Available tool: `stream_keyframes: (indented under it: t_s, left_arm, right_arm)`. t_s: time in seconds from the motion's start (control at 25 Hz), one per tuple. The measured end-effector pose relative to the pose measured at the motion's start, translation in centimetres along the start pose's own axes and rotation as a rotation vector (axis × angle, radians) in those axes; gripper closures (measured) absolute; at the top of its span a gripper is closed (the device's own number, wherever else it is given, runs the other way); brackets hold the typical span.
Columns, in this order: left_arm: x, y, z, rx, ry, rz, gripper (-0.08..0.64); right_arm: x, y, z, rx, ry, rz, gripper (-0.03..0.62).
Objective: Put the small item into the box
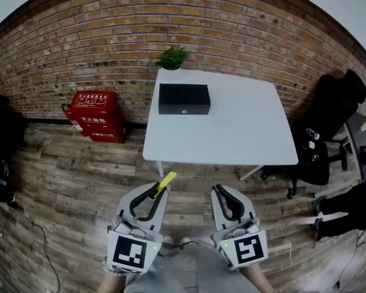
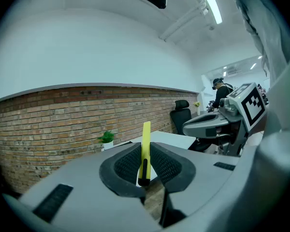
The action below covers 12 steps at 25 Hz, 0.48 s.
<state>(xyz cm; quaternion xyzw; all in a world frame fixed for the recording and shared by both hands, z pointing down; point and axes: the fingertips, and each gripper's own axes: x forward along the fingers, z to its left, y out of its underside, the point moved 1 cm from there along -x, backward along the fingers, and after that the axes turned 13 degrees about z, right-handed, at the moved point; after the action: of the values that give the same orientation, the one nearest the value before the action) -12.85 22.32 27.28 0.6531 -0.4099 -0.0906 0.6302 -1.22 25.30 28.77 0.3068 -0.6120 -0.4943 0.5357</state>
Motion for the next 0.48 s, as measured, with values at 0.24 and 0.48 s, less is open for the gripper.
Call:
stream_keyframes:
  t_s: [0.24,0.48]
  left_arm:
    - [-0.1,0.13,0.04,0.002,0.005,-0.01,0.494]
    - [-0.21,0.2,-0.1,0.006,0.014,-0.006,0.495]
  right_arm:
    - [0.09,0.13,0.27,-0.006,0.004,-0.002,0.534]
    - [-0.02,0.03,0.14,-0.007,0.014,-0.003,0.534]
